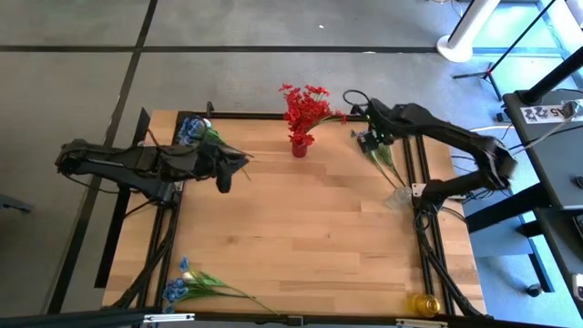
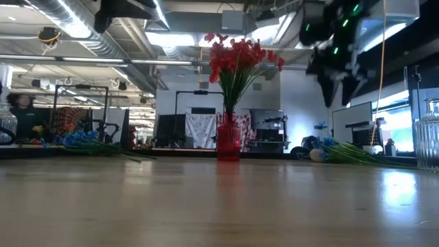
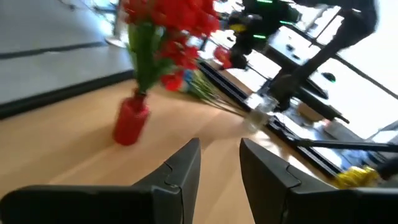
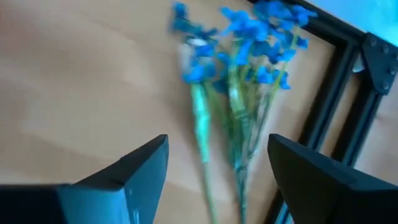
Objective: Sort flowers into vase by color
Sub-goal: Put the top right blue flowers into the transparent vase
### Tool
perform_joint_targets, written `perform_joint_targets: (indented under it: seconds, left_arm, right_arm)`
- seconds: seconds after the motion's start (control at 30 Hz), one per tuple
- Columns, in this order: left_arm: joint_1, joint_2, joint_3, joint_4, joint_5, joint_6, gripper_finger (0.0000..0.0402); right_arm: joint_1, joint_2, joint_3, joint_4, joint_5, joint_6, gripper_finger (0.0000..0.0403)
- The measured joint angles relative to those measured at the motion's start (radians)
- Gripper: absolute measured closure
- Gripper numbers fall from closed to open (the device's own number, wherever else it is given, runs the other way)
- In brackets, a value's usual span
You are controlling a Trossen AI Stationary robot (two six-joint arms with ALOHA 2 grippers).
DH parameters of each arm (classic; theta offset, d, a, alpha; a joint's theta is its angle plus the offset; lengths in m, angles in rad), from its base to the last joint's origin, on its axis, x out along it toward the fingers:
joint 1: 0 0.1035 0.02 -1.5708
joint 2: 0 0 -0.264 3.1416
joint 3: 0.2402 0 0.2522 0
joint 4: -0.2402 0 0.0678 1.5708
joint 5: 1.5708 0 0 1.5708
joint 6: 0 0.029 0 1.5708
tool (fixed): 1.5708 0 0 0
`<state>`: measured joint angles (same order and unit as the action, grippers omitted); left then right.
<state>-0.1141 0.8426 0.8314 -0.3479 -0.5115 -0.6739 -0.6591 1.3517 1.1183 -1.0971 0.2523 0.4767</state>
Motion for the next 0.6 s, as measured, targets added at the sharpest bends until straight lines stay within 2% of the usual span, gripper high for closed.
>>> perform_joint_targets:
  seconds: [0.2, 0.43, 0.6]
  left_arm:
    - [-0.038, 0.035, 0.0, -0.001, 0.004, -0.005, 0.0293]
    - [-0.055, 0.03, 0.0, -0.003, -0.049, -0.021, 0.0293]
    - [-0.053, 0.03, 0.0, -0.001, -0.107, 0.002, 0.0293]
  right_arm:
    - [-0.165, 0.21, -0.001, 0.025, -0.049, -0.1, 0.0152]
    - [-0.25, 0.355, -0.001, 0.113, -0.121, -0.141, 0.017]
    - [-0.259, 0.388, 0.001, 0.102, -0.033, -0.145, 0.0204]
